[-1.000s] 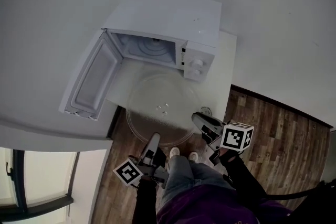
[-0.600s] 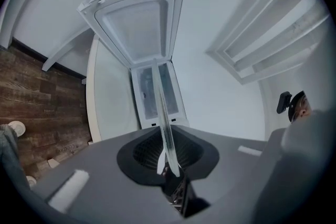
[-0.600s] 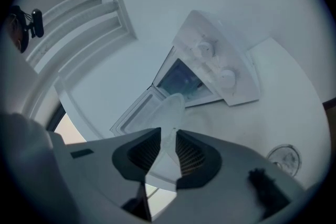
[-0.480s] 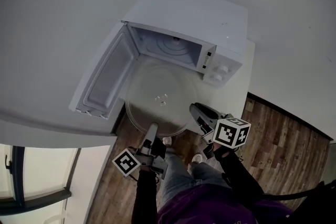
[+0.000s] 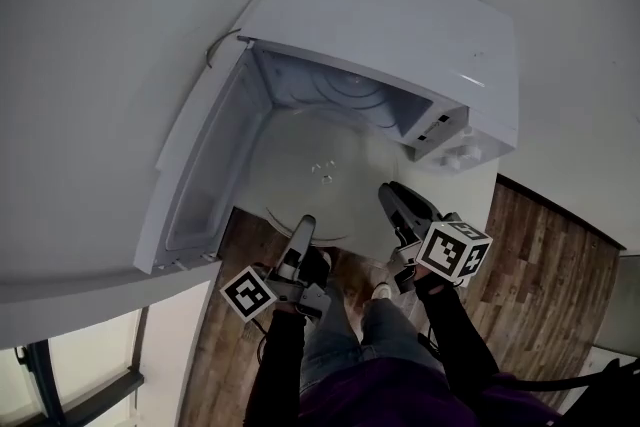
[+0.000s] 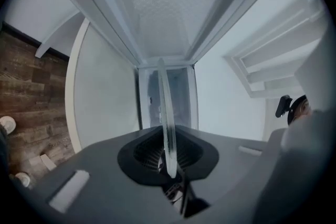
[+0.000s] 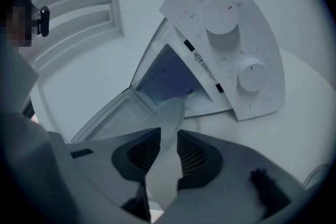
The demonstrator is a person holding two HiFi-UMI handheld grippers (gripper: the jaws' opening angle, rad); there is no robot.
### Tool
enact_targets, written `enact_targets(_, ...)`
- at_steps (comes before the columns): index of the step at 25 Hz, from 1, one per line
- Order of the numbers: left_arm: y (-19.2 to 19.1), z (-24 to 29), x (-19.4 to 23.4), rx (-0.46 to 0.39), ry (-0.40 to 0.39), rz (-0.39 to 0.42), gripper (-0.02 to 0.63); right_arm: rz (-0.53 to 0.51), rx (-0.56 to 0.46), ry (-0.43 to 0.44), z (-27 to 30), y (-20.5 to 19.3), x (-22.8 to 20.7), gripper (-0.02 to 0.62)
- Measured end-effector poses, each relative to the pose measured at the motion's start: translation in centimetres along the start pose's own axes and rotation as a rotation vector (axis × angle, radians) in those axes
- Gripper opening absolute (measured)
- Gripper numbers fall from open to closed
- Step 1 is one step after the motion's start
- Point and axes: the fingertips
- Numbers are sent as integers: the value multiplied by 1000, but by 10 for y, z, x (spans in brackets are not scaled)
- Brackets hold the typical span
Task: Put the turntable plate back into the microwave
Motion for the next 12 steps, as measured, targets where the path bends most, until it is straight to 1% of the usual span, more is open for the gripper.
enact_targets(7, 9, 37, 18, 27, -27, -95, 34, -33, -62, -83, 19, 13, -21, 92)
enact_targets(10, 9, 49, 22, 37, -38, -129, 35, -67, -87, -134, 21, 19, -28, 97)
enact_targets(12, 8, 56, 23, 46, -49, -147, 37, -109, -109, -182, 21, 25, -32, 101)
Point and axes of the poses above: the fingertips, and each gripper's own axes: z forward along the fingers, x to its left, y out of its top, and after that the axes turned 8 degrees about -x, right-handed
